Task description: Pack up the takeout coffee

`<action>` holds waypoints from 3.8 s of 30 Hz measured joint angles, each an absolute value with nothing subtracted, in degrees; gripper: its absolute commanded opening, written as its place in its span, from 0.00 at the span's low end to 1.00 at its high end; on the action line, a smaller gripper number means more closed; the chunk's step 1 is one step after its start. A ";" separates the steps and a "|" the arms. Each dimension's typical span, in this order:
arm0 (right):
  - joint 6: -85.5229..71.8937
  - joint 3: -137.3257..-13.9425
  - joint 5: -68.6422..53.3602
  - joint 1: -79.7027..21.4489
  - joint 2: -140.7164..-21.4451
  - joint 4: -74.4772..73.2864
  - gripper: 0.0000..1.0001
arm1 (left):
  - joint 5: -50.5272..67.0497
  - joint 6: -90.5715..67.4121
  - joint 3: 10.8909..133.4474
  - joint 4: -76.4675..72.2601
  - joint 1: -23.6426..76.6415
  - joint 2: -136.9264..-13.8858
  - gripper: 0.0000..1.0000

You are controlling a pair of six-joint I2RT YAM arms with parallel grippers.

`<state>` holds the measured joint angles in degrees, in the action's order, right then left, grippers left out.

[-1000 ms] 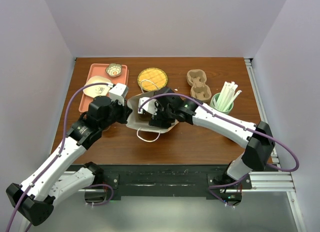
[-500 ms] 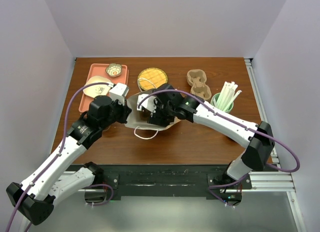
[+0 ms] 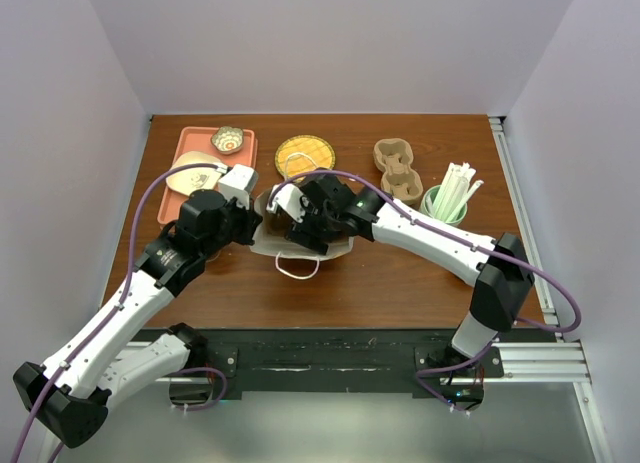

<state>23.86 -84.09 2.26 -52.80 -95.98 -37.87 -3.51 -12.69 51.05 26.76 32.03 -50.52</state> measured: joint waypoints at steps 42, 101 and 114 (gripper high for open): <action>-11.68 -78.48 13.39 -52.86 -96.36 -25.87 0.71 | -2.79 -14.20 49.76 24.91 32.05 -50.11 0.00; -7.88 -73.28 17.28 -52.80 -95.13 -9.50 0.64 | -1.52 -15.57 47.29 23.59 32.08 -49.06 0.00; -7.25 -73.25 17.67 -52.75 -98.08 -6.85 0.46 | -1.54 -15.97 47.33 23.62 32.05 -49.17 0.00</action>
<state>-7.25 -73.25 17.67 -52.75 -98.08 -6.85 -1.54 -15.97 47.33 23.62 32.05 -49.17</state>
